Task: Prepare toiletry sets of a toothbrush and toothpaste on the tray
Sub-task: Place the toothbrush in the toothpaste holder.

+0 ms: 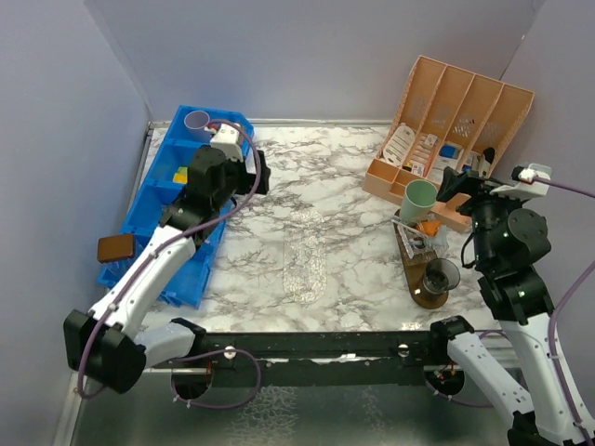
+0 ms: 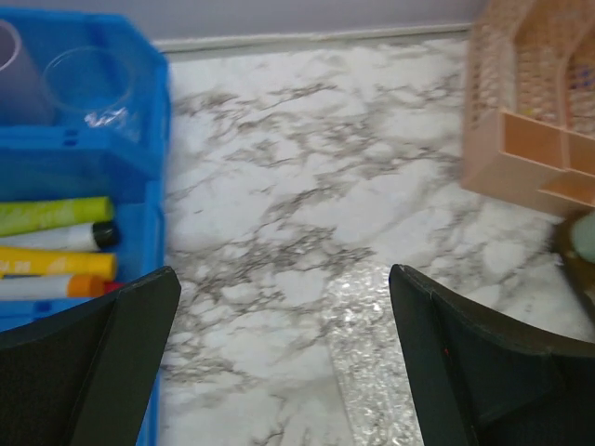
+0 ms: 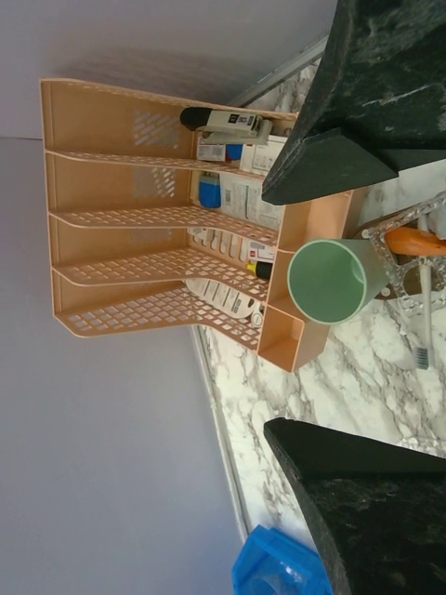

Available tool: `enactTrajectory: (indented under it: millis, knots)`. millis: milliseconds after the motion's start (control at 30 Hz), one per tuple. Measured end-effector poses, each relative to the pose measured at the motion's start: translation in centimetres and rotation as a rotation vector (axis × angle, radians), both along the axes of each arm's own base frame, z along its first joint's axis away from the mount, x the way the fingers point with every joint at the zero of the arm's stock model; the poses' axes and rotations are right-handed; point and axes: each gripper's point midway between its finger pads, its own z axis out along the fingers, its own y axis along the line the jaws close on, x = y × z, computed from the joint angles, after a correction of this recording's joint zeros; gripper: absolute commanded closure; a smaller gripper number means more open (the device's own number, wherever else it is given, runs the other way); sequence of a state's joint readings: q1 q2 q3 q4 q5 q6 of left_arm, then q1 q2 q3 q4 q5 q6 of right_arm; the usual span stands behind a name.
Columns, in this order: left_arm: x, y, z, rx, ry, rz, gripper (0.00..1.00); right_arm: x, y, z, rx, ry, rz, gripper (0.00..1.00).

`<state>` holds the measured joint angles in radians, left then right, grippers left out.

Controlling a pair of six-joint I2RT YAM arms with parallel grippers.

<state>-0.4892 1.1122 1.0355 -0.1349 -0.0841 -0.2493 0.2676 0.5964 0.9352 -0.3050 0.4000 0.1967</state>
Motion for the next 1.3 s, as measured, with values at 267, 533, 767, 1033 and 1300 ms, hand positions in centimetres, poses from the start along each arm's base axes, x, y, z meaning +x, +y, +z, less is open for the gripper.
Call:
enactTrajectory:
  millis: [267, 533, 767, 1033, 1300]
  knots:
    - [6.5, 3.9, -5.7, 0.083, 0.241, 0.138, 0.05, 4.2, 1.2, -2.7, 0.024, 0.055, -0.004, 0.00]
    - [5.9, 3.4, -4.4, 0.025, 0.363, 0.148, 0.05, 6.5, 2.2, -9.2, -0.061, 0.254, 0.020, 0.00]
    - [4.0, 7.4, -0.8, -0.033, 0.331, 0.277, 0.03, 6.3, 2.1, -7.2, -0.050, 0.236, 0.020, 0.00]
    - [4.2, 10.6, -1.4, -0.003, 0.416, 0.379, 0.06, 7.5, 2.9, -6.7, -0.071, 0.226, 0.050, 0.00]
    - [2.2, 12.9, -4.5, 0.043, 0.553, 0.439, 0.08, 7.9, 3.9, -7.4, -0.118, 0.253, 0.111, 0.00]
